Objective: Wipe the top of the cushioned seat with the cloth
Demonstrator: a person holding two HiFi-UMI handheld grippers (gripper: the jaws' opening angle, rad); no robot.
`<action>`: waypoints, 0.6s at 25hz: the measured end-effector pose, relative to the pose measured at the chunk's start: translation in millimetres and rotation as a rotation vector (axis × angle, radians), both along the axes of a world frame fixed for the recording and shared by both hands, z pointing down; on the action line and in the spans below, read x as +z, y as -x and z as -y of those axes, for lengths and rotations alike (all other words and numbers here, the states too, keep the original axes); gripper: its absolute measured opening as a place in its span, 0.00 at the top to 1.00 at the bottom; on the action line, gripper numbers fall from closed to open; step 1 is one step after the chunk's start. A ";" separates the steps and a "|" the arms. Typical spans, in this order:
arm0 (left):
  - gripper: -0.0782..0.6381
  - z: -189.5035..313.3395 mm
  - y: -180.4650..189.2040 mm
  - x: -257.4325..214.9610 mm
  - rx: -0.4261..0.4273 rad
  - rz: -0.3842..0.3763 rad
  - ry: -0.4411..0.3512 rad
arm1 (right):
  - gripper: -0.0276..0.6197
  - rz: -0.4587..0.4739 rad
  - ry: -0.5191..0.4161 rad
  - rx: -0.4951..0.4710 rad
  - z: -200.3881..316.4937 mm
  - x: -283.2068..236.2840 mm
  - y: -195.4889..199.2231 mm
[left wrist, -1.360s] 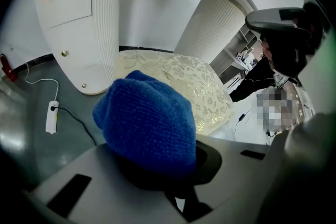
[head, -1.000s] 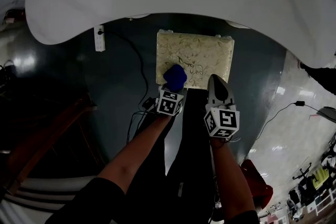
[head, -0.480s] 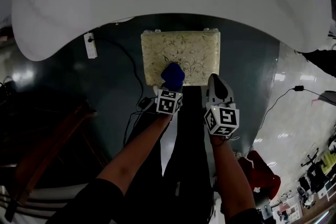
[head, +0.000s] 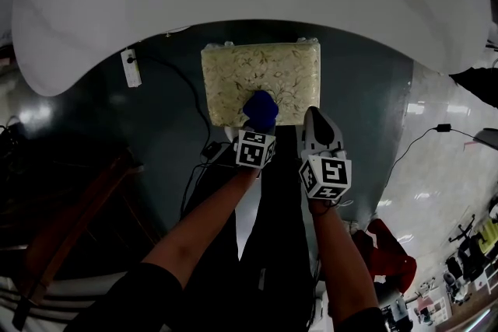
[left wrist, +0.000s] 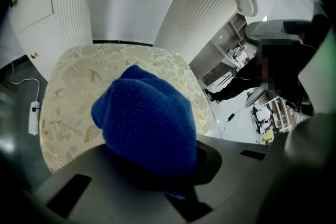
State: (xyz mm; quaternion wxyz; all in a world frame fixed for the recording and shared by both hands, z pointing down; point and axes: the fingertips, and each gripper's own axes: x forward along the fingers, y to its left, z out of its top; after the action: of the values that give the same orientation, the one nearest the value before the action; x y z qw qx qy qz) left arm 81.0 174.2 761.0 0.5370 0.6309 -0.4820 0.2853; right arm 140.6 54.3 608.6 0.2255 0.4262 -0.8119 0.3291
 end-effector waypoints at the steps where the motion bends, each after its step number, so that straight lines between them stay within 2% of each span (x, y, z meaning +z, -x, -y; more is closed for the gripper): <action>1: 0.84 1.4 -3.8 -0.5 0.004 0.000 0.000 | 0.90 -0.001 0.001 0.002 0.8 -0.2 -2.0; 15: 0.84 19.8 -50.2 -1.1 0.058 -0.051 0.026 | 0.90 0.005 0.005 0.064 0.2 1.7 -22.9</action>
State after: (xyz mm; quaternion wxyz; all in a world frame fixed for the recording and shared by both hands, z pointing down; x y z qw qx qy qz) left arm 131.1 154.4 759.9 0.5489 0.6446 -0.4457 0.2909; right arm 163.5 54.1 610.3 0.2138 0.4504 -0.7976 0.3395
